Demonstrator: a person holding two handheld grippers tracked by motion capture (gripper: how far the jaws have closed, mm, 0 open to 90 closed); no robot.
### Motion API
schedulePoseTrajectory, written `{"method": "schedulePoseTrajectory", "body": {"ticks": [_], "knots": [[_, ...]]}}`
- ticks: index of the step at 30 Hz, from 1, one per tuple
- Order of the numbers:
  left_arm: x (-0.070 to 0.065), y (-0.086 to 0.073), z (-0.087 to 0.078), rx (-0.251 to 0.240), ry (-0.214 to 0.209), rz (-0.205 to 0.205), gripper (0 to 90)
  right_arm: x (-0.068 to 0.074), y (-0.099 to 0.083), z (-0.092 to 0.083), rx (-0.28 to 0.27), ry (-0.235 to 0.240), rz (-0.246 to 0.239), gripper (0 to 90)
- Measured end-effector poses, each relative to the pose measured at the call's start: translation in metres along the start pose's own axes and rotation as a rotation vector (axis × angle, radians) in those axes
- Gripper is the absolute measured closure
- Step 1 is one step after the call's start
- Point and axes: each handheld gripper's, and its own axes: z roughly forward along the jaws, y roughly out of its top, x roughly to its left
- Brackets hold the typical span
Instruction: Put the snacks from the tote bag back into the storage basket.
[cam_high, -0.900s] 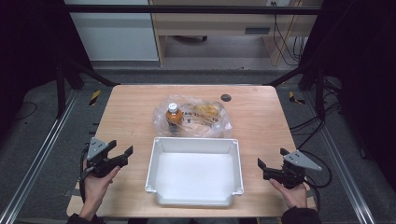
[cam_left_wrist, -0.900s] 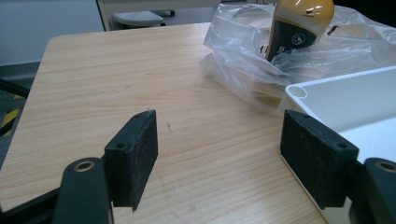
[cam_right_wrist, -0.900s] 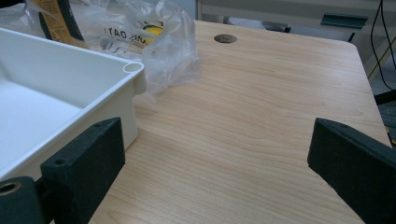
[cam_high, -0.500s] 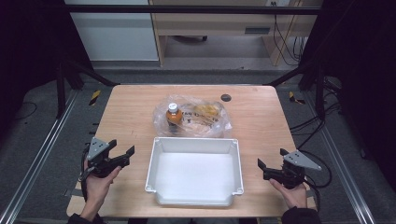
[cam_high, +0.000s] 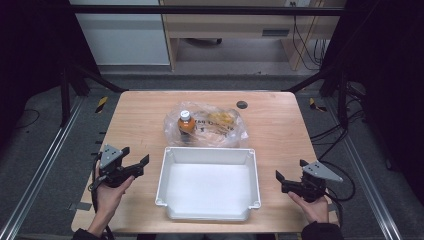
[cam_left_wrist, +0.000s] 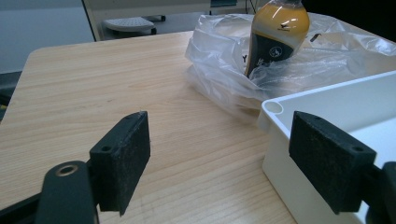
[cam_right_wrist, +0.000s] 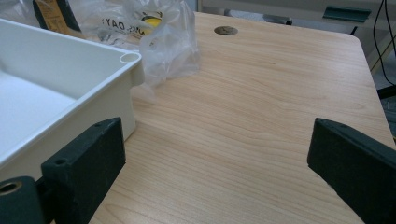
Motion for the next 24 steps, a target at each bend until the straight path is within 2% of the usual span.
{"method": "schedulePoseTrajectory", "body": {"ticks": [7,14,24], "knots": [[-0.003,0.01,0.006,-0.011,-0.016,-0.008,20.7,-0.002,-0.001,-0.001,-0.001,-0.01,0.008,4.4],[-0.011,0.022,0.011,-0.022,-0.029,0.017,20.9,-0.004,-0.001,0.0,0.003,-0.016,0.009,4.4],[-0.015,0.032,0.019,-0.029,-0.04,0.019,20.9,-0.004,-0.001,0.0,0.006,-0.018,0.008,4.5]]}}
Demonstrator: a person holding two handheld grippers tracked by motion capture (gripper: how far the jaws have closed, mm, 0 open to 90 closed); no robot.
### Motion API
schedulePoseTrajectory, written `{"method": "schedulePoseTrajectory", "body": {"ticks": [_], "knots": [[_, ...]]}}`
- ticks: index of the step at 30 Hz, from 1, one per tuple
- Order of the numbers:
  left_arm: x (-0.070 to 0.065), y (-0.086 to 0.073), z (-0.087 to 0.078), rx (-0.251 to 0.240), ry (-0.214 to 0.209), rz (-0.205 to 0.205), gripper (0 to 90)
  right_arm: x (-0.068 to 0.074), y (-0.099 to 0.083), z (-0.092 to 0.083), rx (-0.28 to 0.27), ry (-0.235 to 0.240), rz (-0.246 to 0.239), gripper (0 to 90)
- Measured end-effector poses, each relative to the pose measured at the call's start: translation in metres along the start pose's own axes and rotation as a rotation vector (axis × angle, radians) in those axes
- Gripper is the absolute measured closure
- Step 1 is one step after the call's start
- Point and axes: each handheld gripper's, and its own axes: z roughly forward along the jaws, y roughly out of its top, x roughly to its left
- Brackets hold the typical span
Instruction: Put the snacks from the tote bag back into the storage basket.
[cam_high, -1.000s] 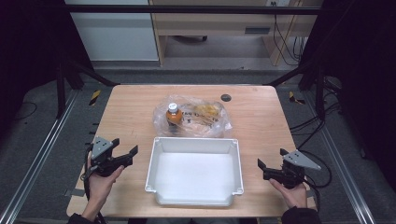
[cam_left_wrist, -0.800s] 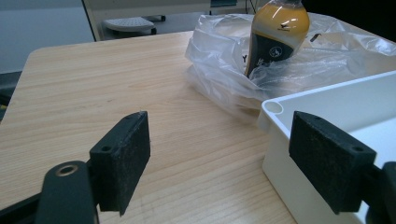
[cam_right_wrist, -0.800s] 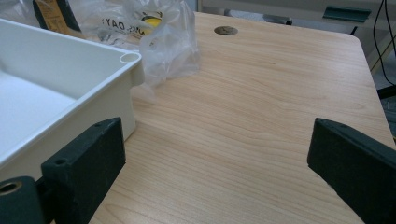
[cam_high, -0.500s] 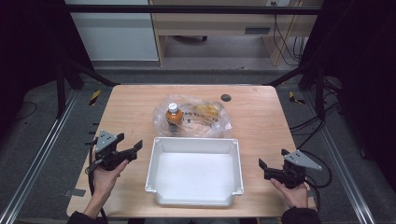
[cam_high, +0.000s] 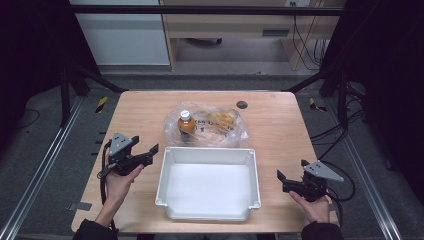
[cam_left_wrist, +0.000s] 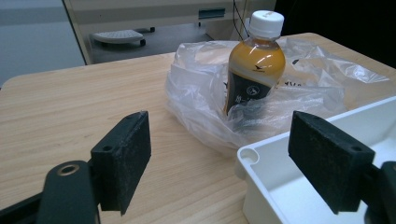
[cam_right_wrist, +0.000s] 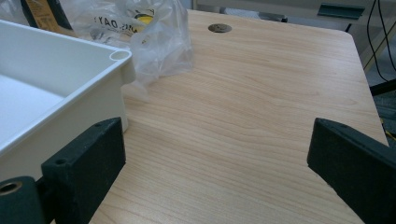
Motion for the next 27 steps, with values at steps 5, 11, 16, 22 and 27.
{"method": "schedulePoseTrajectory", "body": {"ticks": [5,11,16,22,27], "knots": [[-0.003,0.007,0.004,-0.015,-0.009,-0.009,20.9,-0.001,0.0,0.001,0.002,0.0,0.0,4.7],[-0.007,0.016,0.008,-0.026,-0.014,-0.01,20.7,0.0,0.0,0.001,0.002,0.002,0.001,4.9],[-0.01,0.024,0.014,-0.032,-0.014,-0.004,20.9,0.0,0.0,0.001,0.002,0.001,-0.001,4.9],[-0.016,0.031,0.023,-0.031,-0.022,-0.001,21.0,0.0,0.0,0.001,0.005,0.007,0.003,5.0],[-0.02,0.036,0.032,-0.027,-0.024,0.008,21.1,0.0,0.0,0.002,0.005,0.007,0.0,5.0]]}}
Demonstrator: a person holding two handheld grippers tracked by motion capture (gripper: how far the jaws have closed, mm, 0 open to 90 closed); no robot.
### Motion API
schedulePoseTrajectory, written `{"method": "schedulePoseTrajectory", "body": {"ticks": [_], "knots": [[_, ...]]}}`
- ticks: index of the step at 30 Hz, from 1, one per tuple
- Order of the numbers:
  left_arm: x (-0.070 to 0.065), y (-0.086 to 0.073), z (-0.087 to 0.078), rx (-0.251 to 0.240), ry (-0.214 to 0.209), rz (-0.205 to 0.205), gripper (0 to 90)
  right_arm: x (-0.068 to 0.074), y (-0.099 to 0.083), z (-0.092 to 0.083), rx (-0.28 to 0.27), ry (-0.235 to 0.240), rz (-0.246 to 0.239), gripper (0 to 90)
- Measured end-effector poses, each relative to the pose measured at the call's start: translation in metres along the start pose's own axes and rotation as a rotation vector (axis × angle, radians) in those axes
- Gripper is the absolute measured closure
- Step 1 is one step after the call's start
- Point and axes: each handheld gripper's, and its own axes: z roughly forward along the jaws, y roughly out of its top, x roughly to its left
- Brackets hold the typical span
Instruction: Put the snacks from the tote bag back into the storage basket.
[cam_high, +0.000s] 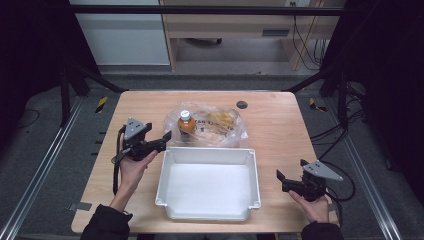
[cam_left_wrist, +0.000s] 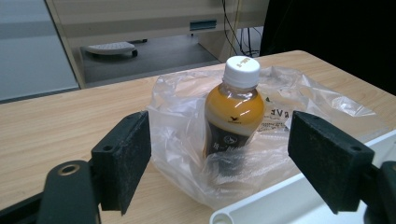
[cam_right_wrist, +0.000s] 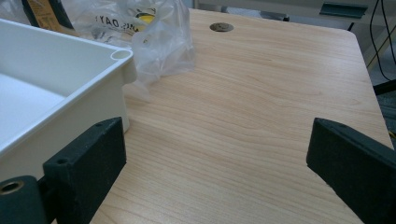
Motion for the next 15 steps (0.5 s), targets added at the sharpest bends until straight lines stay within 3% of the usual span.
{"method": "schedulePoseTrajectory", "body": {"ticks": [15], "knots": [[-0.01,0.014,0.02,0.001,0.003,0.016,21.8,0.001,0.0,0.001,0.001,0.006,-0.001,5.3]]}}
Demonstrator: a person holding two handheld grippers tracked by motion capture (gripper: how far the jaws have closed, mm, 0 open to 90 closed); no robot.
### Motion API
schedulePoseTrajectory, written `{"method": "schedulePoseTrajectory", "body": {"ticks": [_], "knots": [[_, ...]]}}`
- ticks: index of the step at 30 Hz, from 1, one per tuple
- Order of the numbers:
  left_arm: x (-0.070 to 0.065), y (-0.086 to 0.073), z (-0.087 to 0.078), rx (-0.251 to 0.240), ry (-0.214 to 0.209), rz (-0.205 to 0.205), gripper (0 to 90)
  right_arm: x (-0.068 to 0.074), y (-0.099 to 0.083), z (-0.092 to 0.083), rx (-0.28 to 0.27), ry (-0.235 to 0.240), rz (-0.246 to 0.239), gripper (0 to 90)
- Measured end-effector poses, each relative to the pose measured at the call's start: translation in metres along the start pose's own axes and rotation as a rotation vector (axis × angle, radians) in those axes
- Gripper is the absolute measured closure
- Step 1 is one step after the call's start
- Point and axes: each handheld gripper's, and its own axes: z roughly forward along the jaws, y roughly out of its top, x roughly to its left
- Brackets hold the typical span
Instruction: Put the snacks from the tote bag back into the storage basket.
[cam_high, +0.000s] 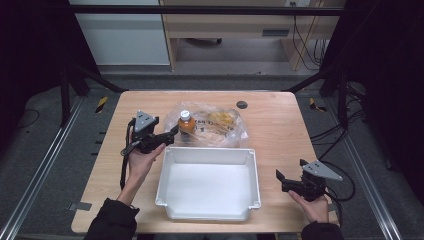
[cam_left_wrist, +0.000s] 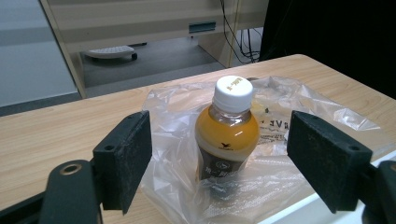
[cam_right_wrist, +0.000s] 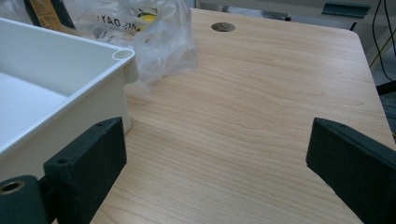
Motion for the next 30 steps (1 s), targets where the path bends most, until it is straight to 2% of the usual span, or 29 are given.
{"method": "schedulePoseTrajectory", "body": {"ticks": [11,16,30], "knots": [[-0.004,0.004,0.012,0.006,0.009,0.015,23.3,0.0,0.0,0.001,0.003,0.002,-0.001,5.4],[-0.005,0.006,0.017,0.021,0.017,0.035,24.1,0.0,0.0,0.002,0.003,0.003,-0.003,5.4],[-0.008,0.009,0.032,0.036,0.025,0.046,24.6,0.0,0.0,0.003,0.009,0.007,-0.003,5.6]]}}
